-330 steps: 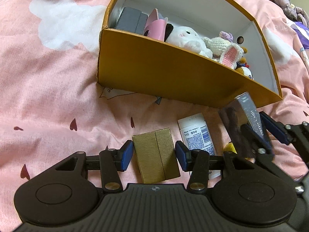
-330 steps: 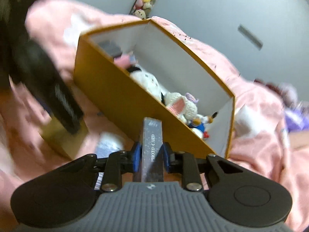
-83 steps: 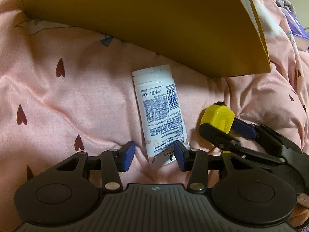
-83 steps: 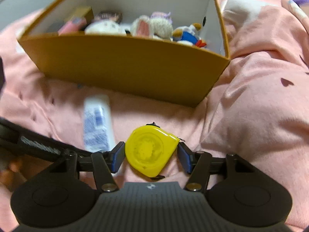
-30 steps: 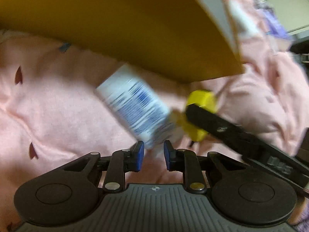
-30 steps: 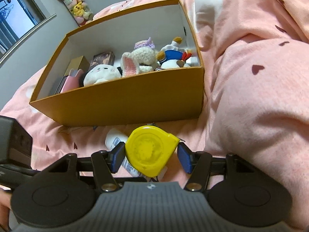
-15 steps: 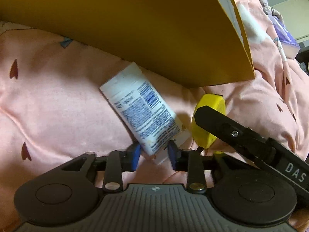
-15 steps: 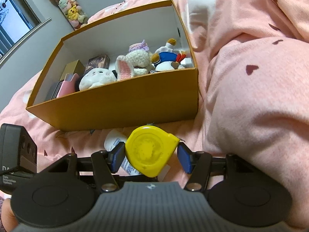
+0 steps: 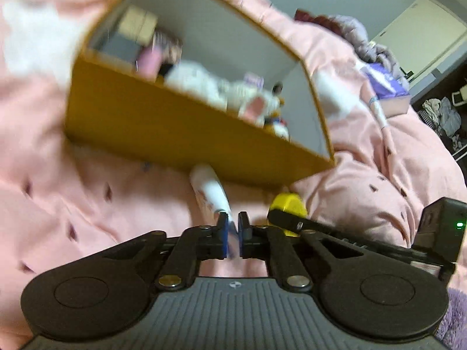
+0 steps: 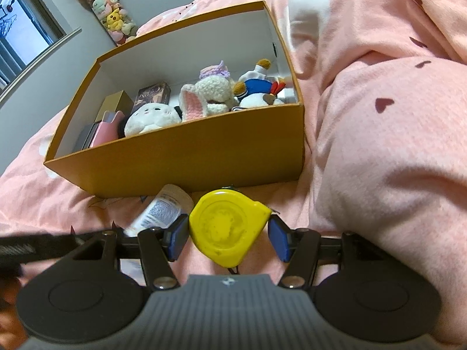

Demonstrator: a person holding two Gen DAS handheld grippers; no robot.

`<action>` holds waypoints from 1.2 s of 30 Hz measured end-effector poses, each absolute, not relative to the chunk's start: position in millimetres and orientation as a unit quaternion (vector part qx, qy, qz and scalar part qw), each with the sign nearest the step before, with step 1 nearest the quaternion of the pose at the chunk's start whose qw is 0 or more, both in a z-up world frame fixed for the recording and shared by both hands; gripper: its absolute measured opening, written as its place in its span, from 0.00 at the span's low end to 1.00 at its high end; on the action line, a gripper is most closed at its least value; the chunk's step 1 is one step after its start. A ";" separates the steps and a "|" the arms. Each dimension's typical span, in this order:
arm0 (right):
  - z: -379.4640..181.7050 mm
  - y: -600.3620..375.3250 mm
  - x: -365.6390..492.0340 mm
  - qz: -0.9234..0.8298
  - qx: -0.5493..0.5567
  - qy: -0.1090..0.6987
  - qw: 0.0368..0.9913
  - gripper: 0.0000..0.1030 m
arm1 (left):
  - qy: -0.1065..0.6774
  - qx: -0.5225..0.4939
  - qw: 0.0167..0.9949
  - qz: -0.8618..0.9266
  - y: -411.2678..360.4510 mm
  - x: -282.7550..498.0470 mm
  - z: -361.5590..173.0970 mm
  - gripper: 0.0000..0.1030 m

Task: Organize objects
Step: 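Grasp the white lotion tube with the left tool while right holds the tape measure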

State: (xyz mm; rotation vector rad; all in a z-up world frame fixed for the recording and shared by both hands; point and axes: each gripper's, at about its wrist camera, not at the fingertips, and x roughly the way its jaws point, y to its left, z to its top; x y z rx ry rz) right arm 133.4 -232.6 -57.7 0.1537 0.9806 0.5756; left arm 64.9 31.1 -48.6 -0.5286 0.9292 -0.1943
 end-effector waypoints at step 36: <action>-59.5 -228.3 130.9 0.277 0.054 0.465 0.839 0.59 | 0.593 -0.131 0.788 -0.095 -8.0 72.6 -108.1 0.15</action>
